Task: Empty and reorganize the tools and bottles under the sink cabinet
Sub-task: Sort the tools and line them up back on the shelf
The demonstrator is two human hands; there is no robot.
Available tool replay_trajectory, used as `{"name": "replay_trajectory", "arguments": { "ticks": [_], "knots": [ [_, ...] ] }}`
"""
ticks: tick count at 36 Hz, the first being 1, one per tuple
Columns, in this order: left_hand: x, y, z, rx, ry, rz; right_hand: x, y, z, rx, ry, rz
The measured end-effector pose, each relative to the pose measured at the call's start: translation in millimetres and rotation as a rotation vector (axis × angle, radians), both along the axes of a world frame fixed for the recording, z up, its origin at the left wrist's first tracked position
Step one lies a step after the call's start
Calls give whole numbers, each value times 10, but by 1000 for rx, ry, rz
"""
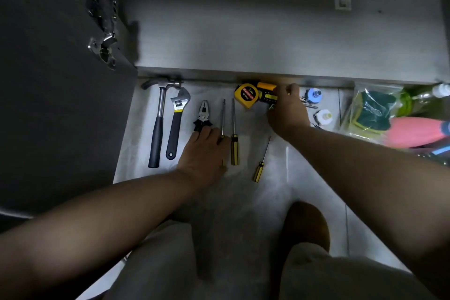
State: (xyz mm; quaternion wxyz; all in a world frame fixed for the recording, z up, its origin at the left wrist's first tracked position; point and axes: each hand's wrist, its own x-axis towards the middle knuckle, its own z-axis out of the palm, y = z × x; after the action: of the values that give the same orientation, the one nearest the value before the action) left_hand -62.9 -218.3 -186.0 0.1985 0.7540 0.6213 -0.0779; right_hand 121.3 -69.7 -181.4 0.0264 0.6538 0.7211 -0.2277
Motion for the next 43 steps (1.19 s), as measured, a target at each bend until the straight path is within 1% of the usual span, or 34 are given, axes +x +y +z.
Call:
{"name": "replay_trajectory", "arguments": {
  "ticks": [3,6,10,12,15,17,19,21,23,25,27,29,31,35,37,39,41,43],
  "knots": [
    [9,21,-4,13,-26,10,20,90,-59,-44,-88,111],
    [21,39,11,32,-58,17,18,138,-96,-23,-141,165],
    [28,63,60,54,-138,42,24,161,-103,-46,-266,228],
    [32,81,81,61,-182,62,59,146,-93,-35,-286,236],
    [55,108,91,93,-266,96,144,83,-42,2,-250,261],
    [86,127,86,117,-370,130,204,-5,22,42,-209,288],
    [139,141,94,122,-571,223,265,-138,85,106,-164,326],
    [215,169,111,103,-777,366,315,-304,145,142,-122,377],
    [301,221,142,28,-926,531,347,-462,189,153,-32,404],
    [396,286,195,-177,-1118,685,341,-611,237,161,65,431],
    [458,334,223,-400,-1253,768,295,-744,295,152,146,465],
    [473,328,223,-545,-1316,787,254,-839,329,113,188,490],
    [454,286,205,-589,-1311,751,240,-897,356,83,195,481],
    [398,220,146,-503,-1120,608,302,-1000,334,112,142,528],
    [390,205,121,-485,-1061,612,357,-1039,289,123,118,445],
    [405,183,95,-471,-1022,657,407,-1064,216,130,107,268],
    [440,163,70,-472,-989,717,439,-1097,133,36,60,111],
    [479,152,45,-464,-941,750,422,-1127,71,-200,-43,6]
  ]
}}
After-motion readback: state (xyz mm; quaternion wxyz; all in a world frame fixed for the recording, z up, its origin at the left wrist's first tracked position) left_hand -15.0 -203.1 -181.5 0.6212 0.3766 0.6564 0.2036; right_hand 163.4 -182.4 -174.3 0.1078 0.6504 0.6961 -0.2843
